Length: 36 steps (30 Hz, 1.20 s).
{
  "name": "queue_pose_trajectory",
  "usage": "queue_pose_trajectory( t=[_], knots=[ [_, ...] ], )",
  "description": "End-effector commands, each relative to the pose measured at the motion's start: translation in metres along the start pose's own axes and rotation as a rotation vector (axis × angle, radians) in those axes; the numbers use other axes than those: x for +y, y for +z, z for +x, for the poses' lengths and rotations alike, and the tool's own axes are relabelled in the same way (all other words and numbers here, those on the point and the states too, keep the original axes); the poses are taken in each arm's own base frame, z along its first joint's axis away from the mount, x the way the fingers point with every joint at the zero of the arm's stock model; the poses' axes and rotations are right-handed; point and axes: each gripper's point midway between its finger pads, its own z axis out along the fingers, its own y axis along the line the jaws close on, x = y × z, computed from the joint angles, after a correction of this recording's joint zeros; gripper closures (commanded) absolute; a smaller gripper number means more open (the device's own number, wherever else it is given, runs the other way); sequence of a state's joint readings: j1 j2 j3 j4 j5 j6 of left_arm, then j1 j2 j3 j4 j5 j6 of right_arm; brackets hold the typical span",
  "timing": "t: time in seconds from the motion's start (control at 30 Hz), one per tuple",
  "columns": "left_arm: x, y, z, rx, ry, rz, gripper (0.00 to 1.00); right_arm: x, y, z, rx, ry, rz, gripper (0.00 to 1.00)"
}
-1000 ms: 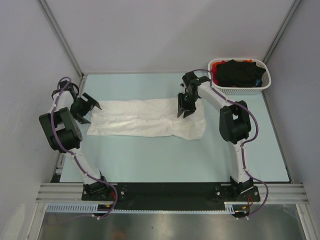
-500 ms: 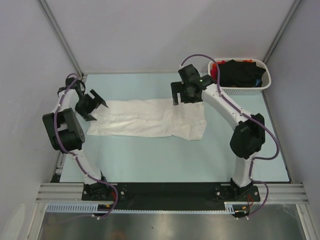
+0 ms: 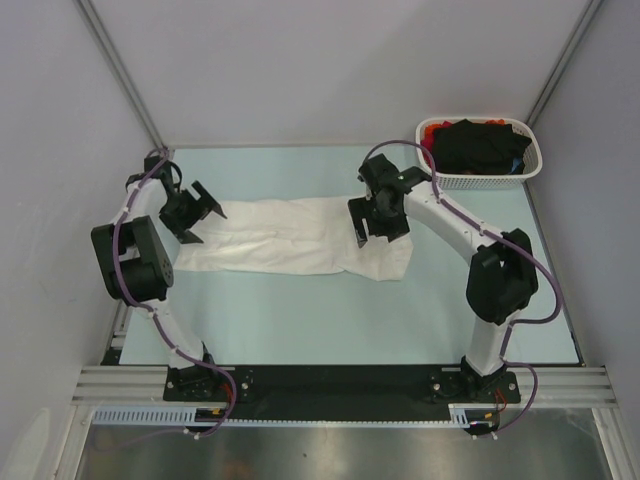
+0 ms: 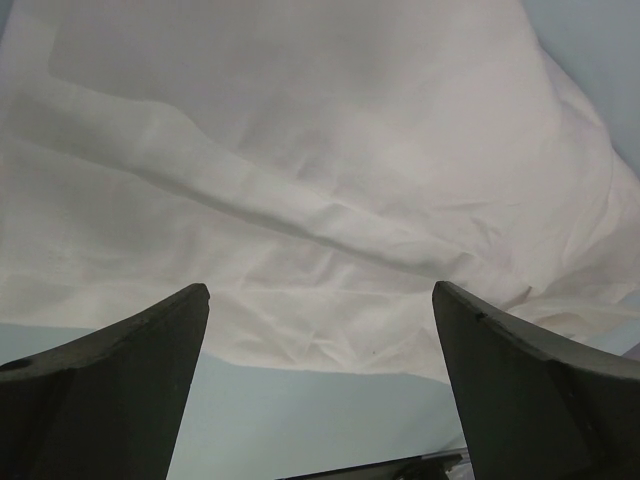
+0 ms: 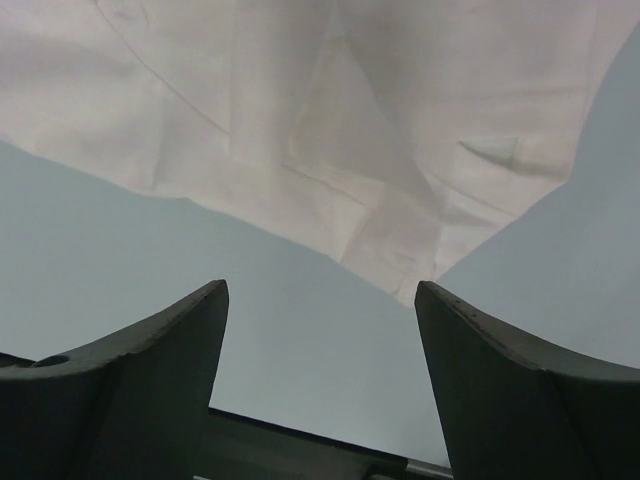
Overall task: Fold and stack the t-shirts
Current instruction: Fold the other side of the tshirt into a rectangle
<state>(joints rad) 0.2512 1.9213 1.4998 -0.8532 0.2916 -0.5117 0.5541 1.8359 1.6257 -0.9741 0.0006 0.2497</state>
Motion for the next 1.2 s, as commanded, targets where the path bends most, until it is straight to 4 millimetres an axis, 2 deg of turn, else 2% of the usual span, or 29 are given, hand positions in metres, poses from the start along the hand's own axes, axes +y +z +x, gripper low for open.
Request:
queue_pose_trajectory(
  t=[0.0,0.1,0.2,0.4,0.57,0.73,0.83,0.97,1.07,1.17],
  knots=[
    [-0.010,0.001,0.004,0.018,0.050,0.012,0.00,0.020,0.001,0.008,0.014,-0.048,-0.046,0.20],
    [-0.008,0.005,0.007,0.031,0.051,0.004,0.00,0.028,0.013,0.013,0.045,-0.052,-0.071,0.21],
    [-0.008,0.006,0.009,0.036,0.057,0.002,0.00,0.034,0.028,0.018,0.080,-0.062,-0.084,0.27],
    [-0.007,0.004,0.010,0.034,0.068,-0.003,0.00,0.029,0.063,0.018,0.118,-0.059,-0.042,0.27],
    [-0.007,0.003,0.011,0.039,0.068,-0.002,0.00,0.039,0.076,-0.009,0.071,-0.057,-0.069,0.28],
    [-0.005,0.003,0.012,0.040,0.073,-0.010,0.00,0.042,0.089,-0.019,0.068,-0.062,-0.072,0.31],
    [-0.003,0.004,0.013,0.043,0.070,-0.016,0.00,0.043,0.095,-0.020,0.071,-0.060,-0.082,0.43],
    [-0.001,0.006,0.014,0.049,0.069,-0.023,0.00,0.042,0.097,-0.022,0.078,-0.051,-0.080,0.82],
    [-0.001,0.007,0.013,0.048,0.067,-0.026,0.00,0.040,0.087,-0.027,0.062,-0.051,-0.073,0.97],
    [0.000,0.008,0.013,0.049,0.065,-0.029,0.00,0.038,0.075,-0.035,0.040,-0.047,-0.072,1.00]
  ],
)
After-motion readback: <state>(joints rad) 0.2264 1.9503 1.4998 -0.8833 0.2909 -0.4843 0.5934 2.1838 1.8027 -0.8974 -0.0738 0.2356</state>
